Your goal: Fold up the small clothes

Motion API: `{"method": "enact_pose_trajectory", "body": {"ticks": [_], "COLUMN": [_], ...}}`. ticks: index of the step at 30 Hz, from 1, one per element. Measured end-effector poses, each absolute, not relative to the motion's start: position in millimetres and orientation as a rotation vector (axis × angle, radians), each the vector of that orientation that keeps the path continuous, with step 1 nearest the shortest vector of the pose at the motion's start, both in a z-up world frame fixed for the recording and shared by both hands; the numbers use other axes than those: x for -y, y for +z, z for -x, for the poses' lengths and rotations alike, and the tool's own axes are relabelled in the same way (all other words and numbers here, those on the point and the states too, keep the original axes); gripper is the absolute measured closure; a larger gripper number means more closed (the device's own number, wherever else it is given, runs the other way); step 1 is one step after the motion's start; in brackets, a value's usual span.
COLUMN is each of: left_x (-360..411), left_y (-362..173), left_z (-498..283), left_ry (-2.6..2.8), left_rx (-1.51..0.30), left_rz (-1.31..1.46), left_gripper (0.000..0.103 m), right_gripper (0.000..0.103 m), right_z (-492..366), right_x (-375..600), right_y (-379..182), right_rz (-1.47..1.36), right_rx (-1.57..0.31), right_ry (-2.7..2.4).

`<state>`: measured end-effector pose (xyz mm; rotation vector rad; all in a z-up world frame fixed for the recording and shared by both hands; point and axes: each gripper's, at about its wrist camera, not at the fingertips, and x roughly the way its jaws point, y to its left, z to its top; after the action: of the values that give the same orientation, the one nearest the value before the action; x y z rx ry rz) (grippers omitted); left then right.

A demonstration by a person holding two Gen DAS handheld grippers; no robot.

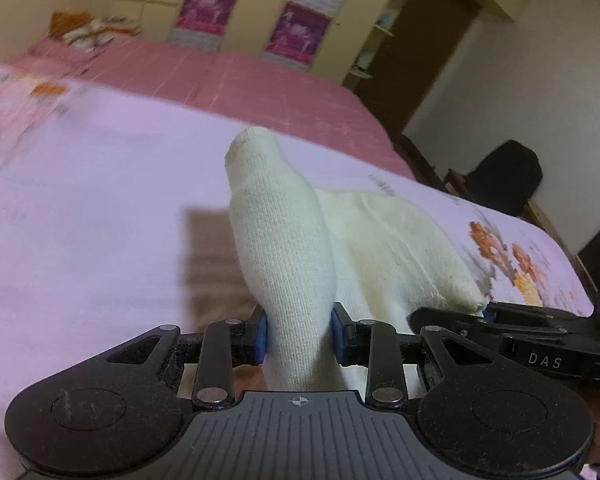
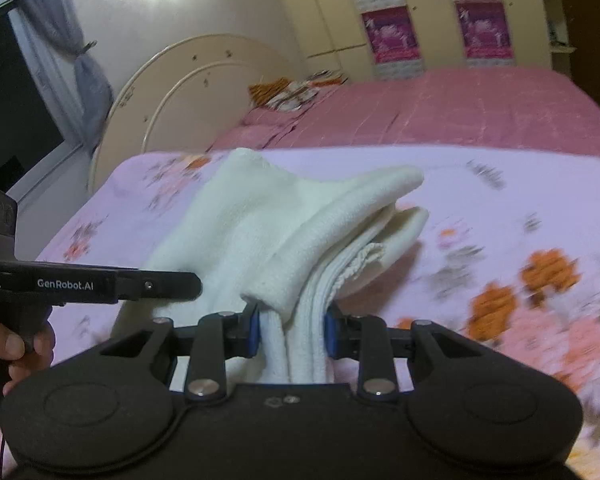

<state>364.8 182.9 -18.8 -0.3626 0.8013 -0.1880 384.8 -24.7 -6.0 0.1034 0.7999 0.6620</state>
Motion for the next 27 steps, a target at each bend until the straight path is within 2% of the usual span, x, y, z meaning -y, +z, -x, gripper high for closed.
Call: {"method": "enact_pose_trajectory", "body": {"ticks": [4,11,14,15,17,22,26,27], "left_x": [-189,-193,-201,-203,-210,-198,-180,-177], "left_y": [-51,-77,-64,-56,-40,-33,-59,-65], "left_z": [-355,-345,-342,-339,-340,-371,-401,-404], "left_ry": [-0.190,-0.123,-0.084,-0.061,-0.050,-0.130,-0.106,-0.098], "left_rx": [-0.835,-0.819,-0.787,-0.748,-0.679,-0.670,-0.804,-0.823], "left_rz": [0.368,0.409,0.362,0.341,0.352,0.344,0.279,0.258], "left_gripper": [0.070,0.043,0.042,0.043,0.043,0.043,0.043,0.043], "right_gripper": [0.074,0.071,0.066,0.062,0.061,0.079,0.079,0.084], "right_z": [-379,-386,-393,-392,-392,-409,-418,-421], "right_x": [12,48,58,61,71,67,37,27], "right_y": [-27,-63,-65,-59,-44,-27,-24,-29], "right_rz": [-0.111,-0.377,-0.459,-0.454,-0.454,-0.428,-0.211,-0.141], "right_rx": [-0.854,-0.975,-1.009,-0.981,-0.886,-0.776,-0.788,-0.811], "right_ry": [0.653,0.596,0.614,0.611,0.596,0.601,0.653,0.641]}}
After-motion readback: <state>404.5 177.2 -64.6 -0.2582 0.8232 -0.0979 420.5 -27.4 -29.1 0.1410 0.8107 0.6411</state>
